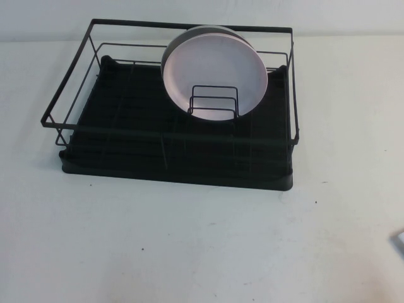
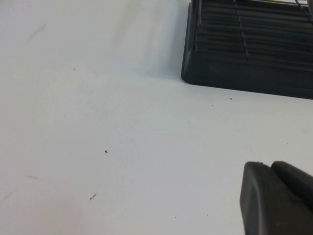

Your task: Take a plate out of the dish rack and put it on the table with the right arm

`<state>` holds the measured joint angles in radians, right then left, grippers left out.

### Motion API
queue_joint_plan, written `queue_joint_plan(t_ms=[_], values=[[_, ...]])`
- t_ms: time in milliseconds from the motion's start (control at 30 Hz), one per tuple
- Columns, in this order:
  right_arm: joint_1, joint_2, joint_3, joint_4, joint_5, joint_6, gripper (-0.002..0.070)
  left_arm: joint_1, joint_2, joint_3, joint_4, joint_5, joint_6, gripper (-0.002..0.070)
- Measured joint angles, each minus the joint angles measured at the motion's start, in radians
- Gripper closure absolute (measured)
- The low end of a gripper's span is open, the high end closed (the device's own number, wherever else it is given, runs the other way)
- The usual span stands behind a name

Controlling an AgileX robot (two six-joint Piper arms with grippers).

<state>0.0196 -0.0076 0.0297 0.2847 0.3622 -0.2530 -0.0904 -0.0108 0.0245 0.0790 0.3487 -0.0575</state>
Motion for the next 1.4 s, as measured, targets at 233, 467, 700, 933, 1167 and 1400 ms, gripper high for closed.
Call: queue_joint_plan(t_ms=[233,467,700,933,1167,1400], values=[[0.000,0.000,0.000,0.354,-0.078,0.000,0.0694,0.000,0.000,0.000,0.000,0.000,0.000,0.0679],[0.000,0.000,0.000,0.849,-0.241,-0.064,0.0694,0.000,0.000,0.000,0.000,0.000,0.000,0.0679],[0.000,0.007,0.000,0.903,-0.201,-0.093,0.0694,0.000,0.000,0.000,0.000,0.000,0.000,0.0679],[0.000,0.317,-0.234,0.802,-0.108,-0.156,0.0694,0.000,0.000,0.000,0.000,0.000,0.000,0.0679],[0.000,0.809,-0.690,0.703,0.048,-0.379,0.0694,0.000,0.000,0.000,0.000,0.000,0.000,0.0679],[0.000,1.270,-1.145,0.687,0.226,-0.530,0.0694,0.000,0.000,0.000,0.000,0.000,0.000,0.0679]])
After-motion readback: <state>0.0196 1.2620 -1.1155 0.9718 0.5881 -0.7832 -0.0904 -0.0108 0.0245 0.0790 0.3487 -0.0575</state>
